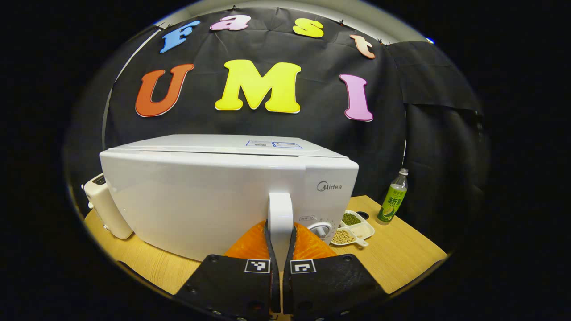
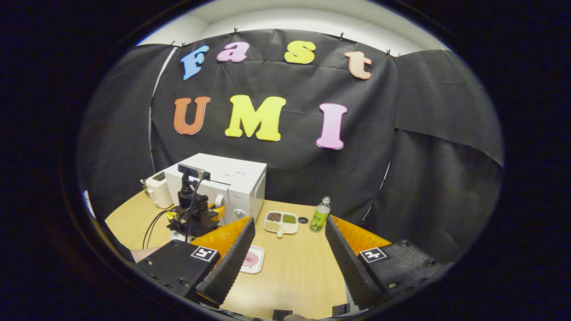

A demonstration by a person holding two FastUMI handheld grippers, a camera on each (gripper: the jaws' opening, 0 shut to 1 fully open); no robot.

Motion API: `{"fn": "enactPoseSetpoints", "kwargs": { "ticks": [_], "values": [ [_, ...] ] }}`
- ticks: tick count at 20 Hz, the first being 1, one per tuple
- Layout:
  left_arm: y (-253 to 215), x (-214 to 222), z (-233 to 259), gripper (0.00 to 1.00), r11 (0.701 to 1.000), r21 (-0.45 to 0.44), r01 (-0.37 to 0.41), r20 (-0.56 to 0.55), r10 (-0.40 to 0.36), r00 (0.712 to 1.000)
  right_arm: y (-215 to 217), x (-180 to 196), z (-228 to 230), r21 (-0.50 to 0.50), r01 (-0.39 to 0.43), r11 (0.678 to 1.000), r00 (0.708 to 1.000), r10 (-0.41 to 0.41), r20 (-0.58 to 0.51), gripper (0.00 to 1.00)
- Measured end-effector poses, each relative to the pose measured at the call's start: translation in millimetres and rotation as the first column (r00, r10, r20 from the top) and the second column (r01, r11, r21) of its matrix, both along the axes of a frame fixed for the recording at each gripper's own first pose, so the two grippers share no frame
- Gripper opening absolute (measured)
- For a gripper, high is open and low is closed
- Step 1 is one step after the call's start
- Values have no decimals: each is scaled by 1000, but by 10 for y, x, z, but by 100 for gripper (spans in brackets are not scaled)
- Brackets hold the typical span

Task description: Open the microwave oven with the left hand, put the food in, and close the microwave oven.

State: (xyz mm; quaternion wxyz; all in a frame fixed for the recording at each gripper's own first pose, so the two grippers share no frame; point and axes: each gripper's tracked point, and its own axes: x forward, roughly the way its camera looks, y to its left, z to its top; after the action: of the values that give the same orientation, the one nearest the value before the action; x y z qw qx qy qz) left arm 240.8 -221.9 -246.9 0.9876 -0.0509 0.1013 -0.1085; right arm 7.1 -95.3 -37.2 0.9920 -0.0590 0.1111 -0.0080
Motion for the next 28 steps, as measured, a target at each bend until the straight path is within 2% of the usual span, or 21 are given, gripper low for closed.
{"fn": "enactPoseSetpoints", "kwargs": {
  "ticks": [1,2,4,5,6,8,11,12,13,14,15,16,17,18,23,25,26,27,28],
  "values": [
    [47,-122,60,2,1000,13,11,44,-12,999,28,14,-6,3,-8,1000,1000,8,5,100],
    [89,-301,36,2,1000,18,24,44,-25,999,82,33,-6,9,-22,1000,1000,22,10,97],
    [208,-635,5,2,998,3,57,40,-57,998,211,92,-23,19,-49,999,999,49,9,100],
    [276,-800,-10,2,997,14,76,38,-76,996,296,112,-67,25,-66,998,998,66,4,96],
    [364,-946,-14,2,996,30,87,41,-88,995,407,131,-85,32,-87,996,996,87,-1,97],
    [600,-1222,-27,2,996,51,80,41,-82,996,656,134,-139,39,-131,991,991,132,-13,97],
    [1011,-1626,-85,2,998,59,29,13,-30,999,1058,80,-205,36,-205,978,978,206,-24,97],
    [1138,-1721,-103,4,998,68,14,9,-14,1000,1186,55,-217,33,-226,973,973,227,-27,100],
    [1268,-1826,-116,11,997,80,0,5,0,1000,1307,34,-248,31,-248,968,968,249,-31,97],
    [1407,-1911,-131,11,995,95,-14,0,14,1000,1434,23,-272,31,-268,963,962,269,-38,100],
    [1561,-1996,-132,12,993,113,-33,-6,34,999,1546,4,-303,35,-286,958,957,287,-44,97],
    [1715,-2069,-126,18,992,116,-51,-8,52,999,1651,-12,-313,42,-298,954,953,299,-47,97],
    [1841,-2123,-133,19,992,109,-64,-17,67,998,1748,-30,-316,50,-307,950,950,309,-44,97],
    [1962,-2187,-152,19,991,104,-79,-25,82,996,1837,-47,-311,58,-313,948,948,316,-40,100],
    [2553,-2379,-194,20,978,147,-146,-38,153,987,2159,-146,-379,69,-338,939,940,340,-35,97],
    [2784,-2443,-195,28,972,157,-174,-41,183,982,2204,-172,-425,75,-334,940,941,337,-39,97],
    [2889,-2457,-208,27,971,158,-182,-46,191,980,2205,-173,-433,75,-328,942,943,332,-39,97],
    [2979,-2473,-217,38,968,163,-189,-50,199,979,2198,-185,-461,74,-322,944,945,326,-43,96],
    [3075,-2501,-221,41,967,164,-194,-52,205,977,2182,-188,-484,77,-313,947,947,317,-47,96]
  ]
}}
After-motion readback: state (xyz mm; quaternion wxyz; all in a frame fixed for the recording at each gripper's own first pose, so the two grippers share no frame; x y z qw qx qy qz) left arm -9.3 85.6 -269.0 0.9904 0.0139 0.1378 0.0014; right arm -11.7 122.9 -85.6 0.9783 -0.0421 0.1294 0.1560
